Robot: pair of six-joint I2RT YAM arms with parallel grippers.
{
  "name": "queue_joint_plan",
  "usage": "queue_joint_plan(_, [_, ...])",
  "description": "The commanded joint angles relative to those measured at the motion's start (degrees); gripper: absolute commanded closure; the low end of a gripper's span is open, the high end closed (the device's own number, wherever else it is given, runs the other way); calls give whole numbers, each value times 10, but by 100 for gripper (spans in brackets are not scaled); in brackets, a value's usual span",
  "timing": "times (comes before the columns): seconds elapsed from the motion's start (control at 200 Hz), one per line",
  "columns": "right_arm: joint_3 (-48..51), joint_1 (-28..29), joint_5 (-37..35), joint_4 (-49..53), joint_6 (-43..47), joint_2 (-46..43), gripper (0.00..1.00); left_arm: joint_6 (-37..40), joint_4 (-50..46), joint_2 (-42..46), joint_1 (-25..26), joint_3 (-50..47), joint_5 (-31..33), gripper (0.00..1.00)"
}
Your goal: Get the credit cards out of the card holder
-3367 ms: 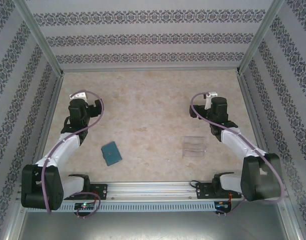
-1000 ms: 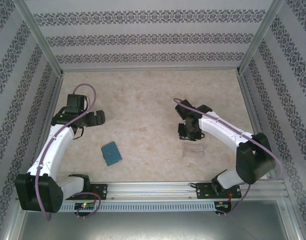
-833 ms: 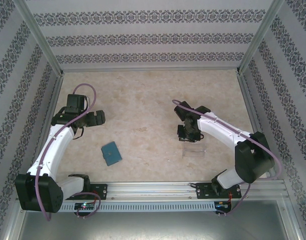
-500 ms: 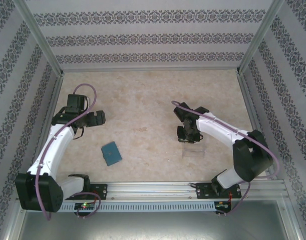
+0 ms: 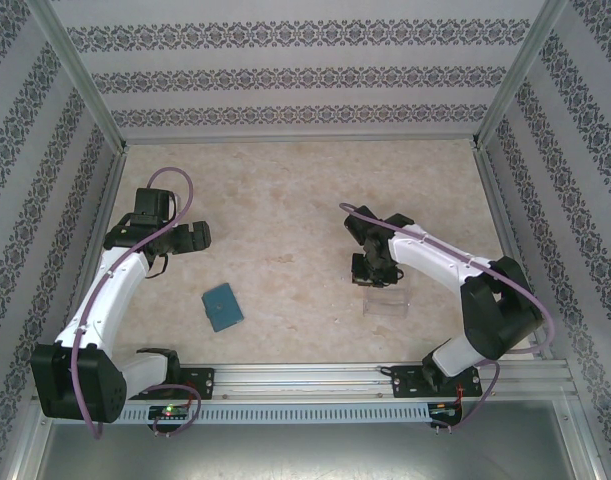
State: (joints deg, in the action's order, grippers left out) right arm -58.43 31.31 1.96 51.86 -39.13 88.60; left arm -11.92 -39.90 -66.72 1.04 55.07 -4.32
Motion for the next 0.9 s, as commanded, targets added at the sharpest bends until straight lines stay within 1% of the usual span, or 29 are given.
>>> queue_joint_plan(0.0, [-24, 9, -8, 18, 2, 16, 91, 14, -7, -5, -2, -3, -3, 0])
queue_joint_plan(0.15, [-58, 15, -11, 28, 4, 35, 92, 14, -6, -8, -2, -3, -5, 0])
queue_joint_plan(0.385, [-157, 39, -27, 48, 2, 101, 93, 14, -6, -8, -2, -1, -5, 0])
queue_joint_plan(0.734, [-378, 63, -58, 103, 11, 243, 94, 12, -6, -10, -3, -1, -12, 0])
queue_joint_plan(0.894, [-481, 67, -51, 122, 14, 310, 95, 11, -6, -12, -2, -1, -18, 0])
